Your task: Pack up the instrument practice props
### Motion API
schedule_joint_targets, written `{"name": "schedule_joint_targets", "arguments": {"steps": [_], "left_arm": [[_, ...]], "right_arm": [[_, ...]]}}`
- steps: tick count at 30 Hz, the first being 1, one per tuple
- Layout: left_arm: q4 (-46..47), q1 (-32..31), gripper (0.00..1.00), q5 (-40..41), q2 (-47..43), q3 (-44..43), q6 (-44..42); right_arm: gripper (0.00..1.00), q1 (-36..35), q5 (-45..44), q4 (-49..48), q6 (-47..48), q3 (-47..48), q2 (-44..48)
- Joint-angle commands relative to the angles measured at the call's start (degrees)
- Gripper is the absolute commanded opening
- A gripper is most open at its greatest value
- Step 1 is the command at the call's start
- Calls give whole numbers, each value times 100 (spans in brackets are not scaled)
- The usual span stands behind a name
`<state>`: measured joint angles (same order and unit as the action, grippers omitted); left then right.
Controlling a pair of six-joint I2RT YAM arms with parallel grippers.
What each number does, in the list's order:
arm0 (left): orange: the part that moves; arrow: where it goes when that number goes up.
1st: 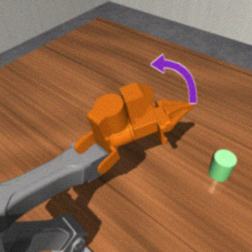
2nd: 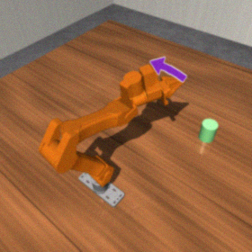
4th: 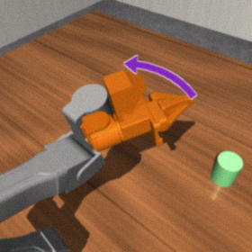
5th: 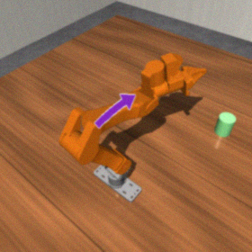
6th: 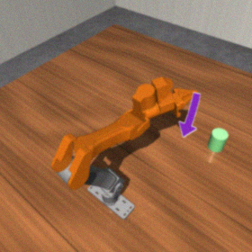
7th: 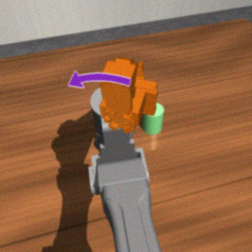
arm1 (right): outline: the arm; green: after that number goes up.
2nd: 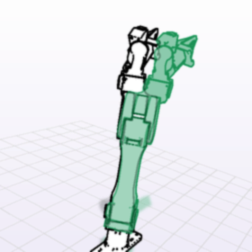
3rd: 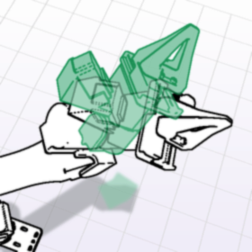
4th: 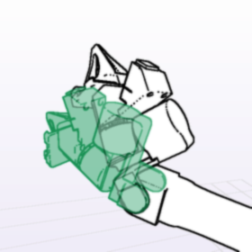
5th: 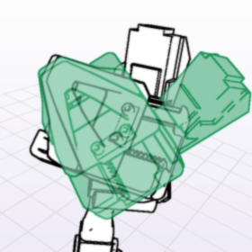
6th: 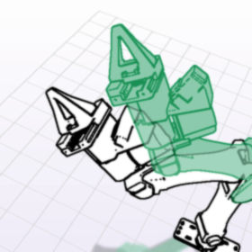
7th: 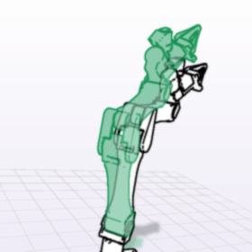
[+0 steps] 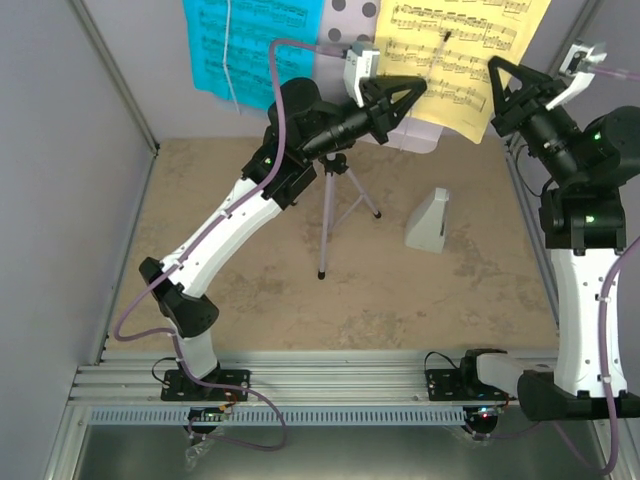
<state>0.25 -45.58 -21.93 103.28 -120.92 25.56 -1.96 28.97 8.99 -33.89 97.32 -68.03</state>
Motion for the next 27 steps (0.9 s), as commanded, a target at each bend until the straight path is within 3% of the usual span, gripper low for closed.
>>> {"name": "schedule_joint_targets", "arguments": {"steps": [1,7,20,24,27], "left_arm": [[1,-3,0,78,-212,146,-14],[-110,-3,0,838,-326,259,4],[-295,6,0,1004,-305,232,-59],[-306,10,8,937,-291,221,-57],[-279,14,27,737,-315,244,-87]], "right_arm": [[0,32,-444,164,207,-81,151],[0,34,-1184,295,474,-362,708],[0,29,-2842,455,1075,-772,1942],[1,33,-3028,476,1113,-840,2221],[1,30,-2917,554,1072,-842,2416]]}}
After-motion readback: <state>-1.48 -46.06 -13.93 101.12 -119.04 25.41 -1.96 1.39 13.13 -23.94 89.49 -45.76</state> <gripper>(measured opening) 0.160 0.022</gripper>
